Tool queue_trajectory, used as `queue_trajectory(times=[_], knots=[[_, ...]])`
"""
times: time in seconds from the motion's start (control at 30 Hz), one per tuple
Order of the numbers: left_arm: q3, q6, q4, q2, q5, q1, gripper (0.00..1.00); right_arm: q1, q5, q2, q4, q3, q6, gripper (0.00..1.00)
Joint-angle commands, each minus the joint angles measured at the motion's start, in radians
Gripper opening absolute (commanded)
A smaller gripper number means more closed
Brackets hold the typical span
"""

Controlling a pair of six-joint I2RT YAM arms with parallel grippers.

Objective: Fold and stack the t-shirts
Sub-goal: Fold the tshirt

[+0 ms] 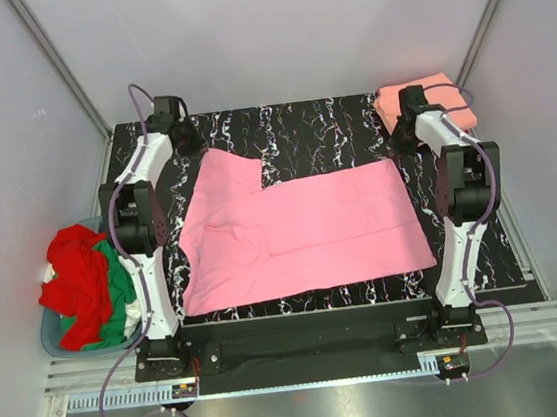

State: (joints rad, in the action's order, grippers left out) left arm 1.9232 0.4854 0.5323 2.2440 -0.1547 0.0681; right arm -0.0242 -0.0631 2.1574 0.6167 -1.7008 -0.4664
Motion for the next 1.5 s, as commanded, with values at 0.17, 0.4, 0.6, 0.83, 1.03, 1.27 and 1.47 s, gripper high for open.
queue_trajectory(times=[0.17,0.4,0.6,0.83,1.03,1.27,1.47], knots=[[-0.142,-0.051,0.040,-0.274,0.036,0.016,0.00,0.006,-0.027,-0.209,0.011,0.064,0.011,0.00],[-0.345,-0.077,0.067,-0.490,0.072,0.039,0.00,0.006,-0.043,-0.303,0.003,0.167,0.012,0.00],[-0.515,-0.099,0.081,-0.662,0.098,0.064,0.00,0.006,-0.056,-0.378,-0.005,0.263,0.009,0.00],[-0.679,-0.114,0.120,-0.871,0.132,0.079,0.00,0.006,-0.063,-0.456,-0.017,0.357,0.003,0.00],[-0.783,-0.099,0.182,-1.030,0.141,0.090,0.00,0.006,-0.081,-0.530,-0.012,0.435,-0.008,0.00],[-0.937,-0.074,0.231,-1.199,0.152,0.131,0.00,0.004,-0.113,-0.634,-0.011,0.541,-0.011,0.00],[-1.024,-0.024,0.268,-1.299,0.152,0.165,0.00,0.004,-0.122,-0.679,-0.014,0.607,-0.020,0.00]])
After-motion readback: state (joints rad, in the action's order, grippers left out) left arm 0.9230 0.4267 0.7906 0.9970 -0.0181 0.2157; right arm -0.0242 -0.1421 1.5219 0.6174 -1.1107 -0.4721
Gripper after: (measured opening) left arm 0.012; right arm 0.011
